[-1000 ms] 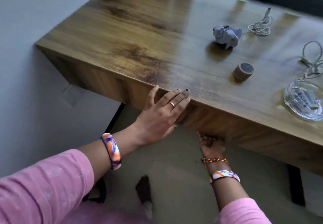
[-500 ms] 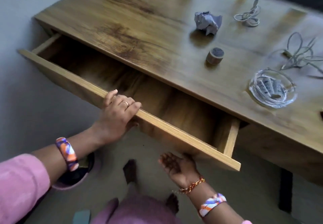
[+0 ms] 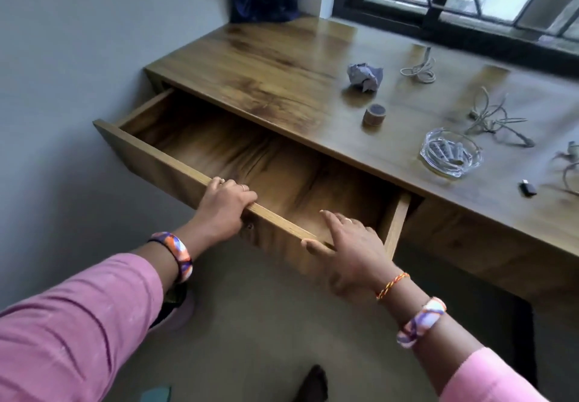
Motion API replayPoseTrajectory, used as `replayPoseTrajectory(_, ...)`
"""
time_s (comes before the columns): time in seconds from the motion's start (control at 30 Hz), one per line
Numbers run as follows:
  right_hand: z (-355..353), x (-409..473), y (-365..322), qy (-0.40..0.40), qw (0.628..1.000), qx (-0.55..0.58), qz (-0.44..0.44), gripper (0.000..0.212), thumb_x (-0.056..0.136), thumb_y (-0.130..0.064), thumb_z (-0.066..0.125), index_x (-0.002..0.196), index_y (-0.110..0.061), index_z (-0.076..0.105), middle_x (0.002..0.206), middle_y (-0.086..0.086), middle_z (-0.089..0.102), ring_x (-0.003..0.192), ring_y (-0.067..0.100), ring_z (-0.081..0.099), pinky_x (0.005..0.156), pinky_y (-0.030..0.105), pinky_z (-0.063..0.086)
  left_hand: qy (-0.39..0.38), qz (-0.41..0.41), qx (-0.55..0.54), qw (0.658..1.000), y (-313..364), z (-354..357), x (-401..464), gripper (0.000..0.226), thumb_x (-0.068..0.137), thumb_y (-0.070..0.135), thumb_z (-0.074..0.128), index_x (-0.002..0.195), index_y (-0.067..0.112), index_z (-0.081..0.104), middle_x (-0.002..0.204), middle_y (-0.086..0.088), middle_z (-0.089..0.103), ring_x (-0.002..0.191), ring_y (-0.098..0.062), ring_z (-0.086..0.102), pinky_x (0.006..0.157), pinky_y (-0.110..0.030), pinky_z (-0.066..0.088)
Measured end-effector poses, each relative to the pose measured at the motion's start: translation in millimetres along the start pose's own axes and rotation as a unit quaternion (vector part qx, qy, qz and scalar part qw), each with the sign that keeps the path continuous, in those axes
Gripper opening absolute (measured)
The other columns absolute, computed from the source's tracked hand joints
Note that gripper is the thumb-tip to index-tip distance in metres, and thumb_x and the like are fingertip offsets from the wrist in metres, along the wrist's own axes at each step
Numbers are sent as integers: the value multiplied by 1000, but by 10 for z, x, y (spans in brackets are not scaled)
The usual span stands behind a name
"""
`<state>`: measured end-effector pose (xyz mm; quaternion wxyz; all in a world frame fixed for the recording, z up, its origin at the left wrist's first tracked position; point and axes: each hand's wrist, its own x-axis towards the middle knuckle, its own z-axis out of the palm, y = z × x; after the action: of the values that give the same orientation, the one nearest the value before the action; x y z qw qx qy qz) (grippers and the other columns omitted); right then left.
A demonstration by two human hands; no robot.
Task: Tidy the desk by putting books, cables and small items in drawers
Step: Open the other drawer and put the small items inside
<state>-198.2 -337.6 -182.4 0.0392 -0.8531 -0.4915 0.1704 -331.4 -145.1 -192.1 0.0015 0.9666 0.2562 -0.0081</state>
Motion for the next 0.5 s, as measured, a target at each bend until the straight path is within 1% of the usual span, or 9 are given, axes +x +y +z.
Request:
replayPoseTrajectory(0.03, 61, -48, -15, -55, 998, 22, 25, 68, 86, -69, 31, 137, -24, 39, 135, 8, 51, 118, 28, 52, 95, 39, 43, -6, -1, -1, 1000, -36, 8, -113, 31, 76, 6, 53, 101, 24, 59, 108, 5, 58, 112, -19, 47, 104, -36, 22)
replayPoseTrajectory(0.07, 143, -103, -47, -87, 994, 52, 36, 68, 83, -73, 29, 128, -26, 49, 123, 8, 60, 107, 28, 58, 89, 38, 47, -10, 0, -4, 1000, -61, 19, -215, 32, 77, 6, 53, 101, 25, 59, 108, 6, 57, 113, -17, 47, 104, -36, 22)
replayPoseTrajectory(0.1, 229, -178, -118, -96, 992, 74, 32, 67, 82, -75, 27, 118, -27, 55, 112, 7, 65, 98, 28, 61, 84, 38, 49, -14, 1, -8, 1000, -93, 22, -338, 33, 77, 6, 53, 102, 27, 59, 109, 7, 57, 114, -16, 47, 105, -36, 21)
replayPoseTrajectory(0.13, 303, -248, -198, -96, 991, 86, 24, 67, 81, -76, 27, 112, -25, 58, 105, 6, 67, 93, 28, 62, 82, 38, 50, -19, 1, -11, 1000, -122, 14, -462, 35, 78, 7, 53, 104, 28, 60, 110, 7, 57, 115, -16, 46, 105, -36, 21)
replayPoseTrajectory(0.23, 475, -486, -411, -99, 989, 107, 8, 66, 81, -76, 28, 105, -24, 61, 99, 3, 67, 89, 25, 61, 80, 37, 50, -32, -2, -22, 999, -192, 1, -840, 40, 81, 6, 53, 112, 31, 60, 113, 8, 57, 117, -14, 45, 108, -37, 20)
replayPoseTrajectory(0.33, 584, -745, -598, -92, 988, 125, -3, 64, 82, -74, 30, 100, -22, 63, 92, 2, 67, 85, 23, 61, 76, 37, 50, -33, -8, -30, 999, -248, -26, -1183, 39, 82, 6, 51, 111, 30, 61, 112, 7, 59, 117, -15, 46, 109, -39, 19)
replayPoseTrajectory(0.43, 669, -942, -740, -93, 987, 132, -3, 58, 83, -73, 31, 88, -24, 61, 74, -6, 59, 70, 16, 55, 62, 31, 42, -43, -6, -21, 999, -250, -36, -1426, 41, 82, 7, 50, 114, 31, 60, 115, 6, 58, 118, -15, 45, 109, -39, 20)
replayPoseTrajectory(0.5, 726, -1047, -828, -93, 986, 138, -1, 56, 83, -73, 31, 88, -25, 60, 71, -8, 56, 66, 13, 52, 59, 27, 38, -48, -10, -16, 999, -252, -46, -1567, 42, 83, 7, 49, 115, 31, 59, 116, 6, 57, 119, -15, 45, 109, -39, 20)
